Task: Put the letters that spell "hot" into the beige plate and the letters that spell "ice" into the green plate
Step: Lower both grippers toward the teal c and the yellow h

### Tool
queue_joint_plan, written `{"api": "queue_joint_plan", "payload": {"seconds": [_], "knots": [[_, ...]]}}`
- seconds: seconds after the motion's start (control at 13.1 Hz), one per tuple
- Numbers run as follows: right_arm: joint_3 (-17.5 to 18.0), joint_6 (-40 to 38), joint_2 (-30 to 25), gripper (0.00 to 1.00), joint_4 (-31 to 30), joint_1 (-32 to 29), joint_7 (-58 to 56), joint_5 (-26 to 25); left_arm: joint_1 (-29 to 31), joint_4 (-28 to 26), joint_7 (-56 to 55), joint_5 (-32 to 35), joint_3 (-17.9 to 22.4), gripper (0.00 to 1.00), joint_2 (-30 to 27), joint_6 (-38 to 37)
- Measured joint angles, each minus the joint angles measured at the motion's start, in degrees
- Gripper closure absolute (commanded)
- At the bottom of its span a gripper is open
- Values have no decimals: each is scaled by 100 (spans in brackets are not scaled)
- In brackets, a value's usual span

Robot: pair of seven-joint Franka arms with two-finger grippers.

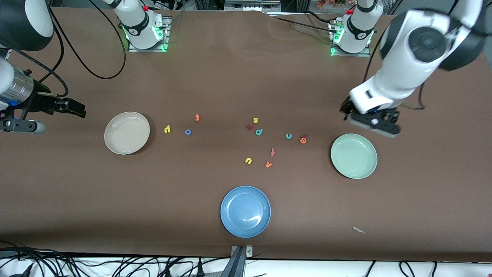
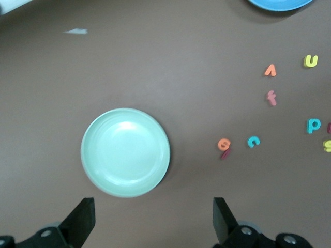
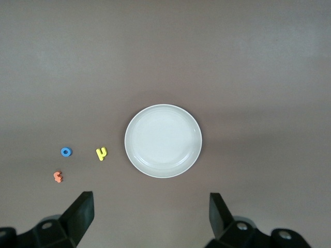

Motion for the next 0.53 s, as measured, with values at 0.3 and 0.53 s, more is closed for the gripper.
{"api": "queue_joint_plan", "payload": {"seconds": [0.3,0.53], "knots": [[0,1,-1,1,1,0,0,1,-196,-12,-9,0,-7,0,774,842],[0,1,-2,1,1,2,-3,2,-410,-30,-315,0,-125,0,1170,1119]]}}
